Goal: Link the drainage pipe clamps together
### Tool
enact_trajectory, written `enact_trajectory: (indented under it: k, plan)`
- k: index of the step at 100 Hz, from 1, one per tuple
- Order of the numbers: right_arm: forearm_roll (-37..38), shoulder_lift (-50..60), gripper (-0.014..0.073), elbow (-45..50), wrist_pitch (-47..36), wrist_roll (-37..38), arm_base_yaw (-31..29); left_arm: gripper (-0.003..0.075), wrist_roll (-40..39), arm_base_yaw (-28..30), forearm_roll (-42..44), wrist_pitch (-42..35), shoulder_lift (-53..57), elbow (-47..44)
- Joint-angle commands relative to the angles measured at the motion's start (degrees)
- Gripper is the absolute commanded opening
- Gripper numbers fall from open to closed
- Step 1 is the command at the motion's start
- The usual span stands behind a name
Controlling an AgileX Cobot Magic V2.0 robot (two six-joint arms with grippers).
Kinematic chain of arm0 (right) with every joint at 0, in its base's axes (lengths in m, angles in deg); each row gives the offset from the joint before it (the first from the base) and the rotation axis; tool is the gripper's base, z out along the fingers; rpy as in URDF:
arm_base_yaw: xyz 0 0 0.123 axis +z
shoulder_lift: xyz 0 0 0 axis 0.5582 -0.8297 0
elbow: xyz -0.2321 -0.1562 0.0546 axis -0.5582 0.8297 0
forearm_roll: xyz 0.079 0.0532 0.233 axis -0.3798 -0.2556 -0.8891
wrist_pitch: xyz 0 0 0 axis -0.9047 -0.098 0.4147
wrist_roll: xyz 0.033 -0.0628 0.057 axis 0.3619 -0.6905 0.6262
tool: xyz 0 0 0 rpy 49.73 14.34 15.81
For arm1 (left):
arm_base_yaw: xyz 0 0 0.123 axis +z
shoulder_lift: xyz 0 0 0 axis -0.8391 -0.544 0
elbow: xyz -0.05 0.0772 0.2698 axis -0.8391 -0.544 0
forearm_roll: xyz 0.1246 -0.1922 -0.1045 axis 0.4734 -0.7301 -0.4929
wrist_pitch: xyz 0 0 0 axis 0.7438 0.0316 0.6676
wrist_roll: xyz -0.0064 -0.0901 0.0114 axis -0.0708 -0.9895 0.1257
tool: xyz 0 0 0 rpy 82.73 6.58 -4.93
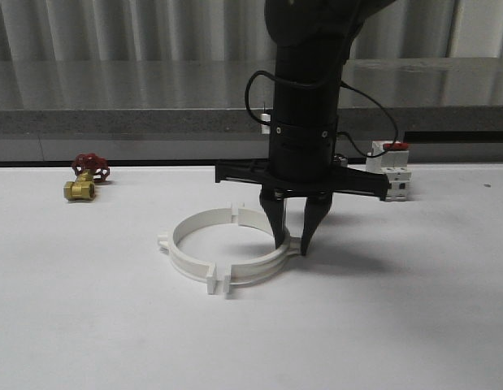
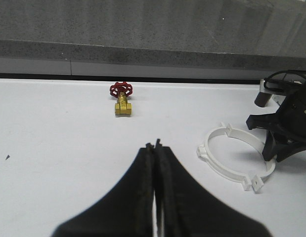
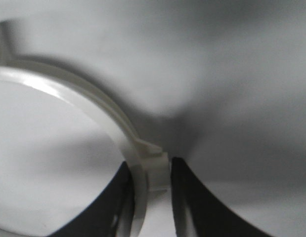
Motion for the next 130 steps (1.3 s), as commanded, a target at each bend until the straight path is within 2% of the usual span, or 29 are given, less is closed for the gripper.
enact_trajectory:
  k: [1, 13, 18, 30, 37, 51, 64, 69, 74, 83, 93, 97, 130]
  plan:
    - [0.0, 3.3, 0.008, -1.9, -0.6, 0.4, -0.1, -0.002, -0.4, 0.1, -0.4, -4.4, -0.5, 1.6]
    - [0.0, 3.3, 0.0112, -1.9, -1.6, 0.4, -0.1, -0.002, -0.4, 0.1, -0.4, -4.4, -0.5, 1.6]
    - [0.0, 3.3, 0.018, -1.9, -2.1, 0.4, -0.1, -0.002, -0.4, 0.1, -0.4, -4.4, -0.5, 1.6]
    - [0.0, 3.3, 0.0435, -1.9, -2.7, 0.1, 0.0, -0.002, -0.4, 0.1, -0.4, -4.4, -0.5, 1.6]
    - [0.0, 3.3, 0.0517, -1.9, -3.0, -0.7, 0.3, -0.002, -0.4, 0.1, -0.4, -4.4, -0.5, 1.6]
    - [1.5, 4.9, 0.0518, -1.8, -2.8, -4.6, 0.9, -0.002, -0.4, 0.1, -0.4, -4.4, -0.5, 1.6]
    - [1.6, 8.3, 0.0518, -1.8, -2.0, -19.0, 0.9, -0.002, -0.4, 0.1, -0.4, -4.4, -0.5, 1.6]
    - [1.6, 9.6, 0.0498, -1.8, -1.1, -24.9, 0.9, -0.002, -0.4, 0.1, -0.4, -4.4, -0.5, 1.6]
    - [1.7, 11.0, 0.044, -1.5, -0.4, -30.2, 0.9, -0.002, -0.4, 0.1, -0.4, -4.4, -0.5, 1.6]
    - [1.7, 14.0, 0.0254, -0.3, -0.1, -36.3, 0.3, -0.002, -0.4, 0.1, -0.4, -4.4, -0.5, 1.6]
    - [1.7, 17.6, 0.0003, 2.6, -0.7, -37.2, -1.2, -0.002, -0.4, 0.1, -0.4, -4.4, -0.5, 1.6]
    - [1.7, 19.4, -0.0068, 3.9, -1.3, -37.2, -2.1, -0.002, -0.4, 0.1, -0.4, -4.4, -0.5, 1.6]
    - [1.4, 35.7, -0.0068, 20.5, -8.8, -37.3, -11.9, -0.002, -0.4, 0.1, -0.4, -4.4, -0.5, 1.6]
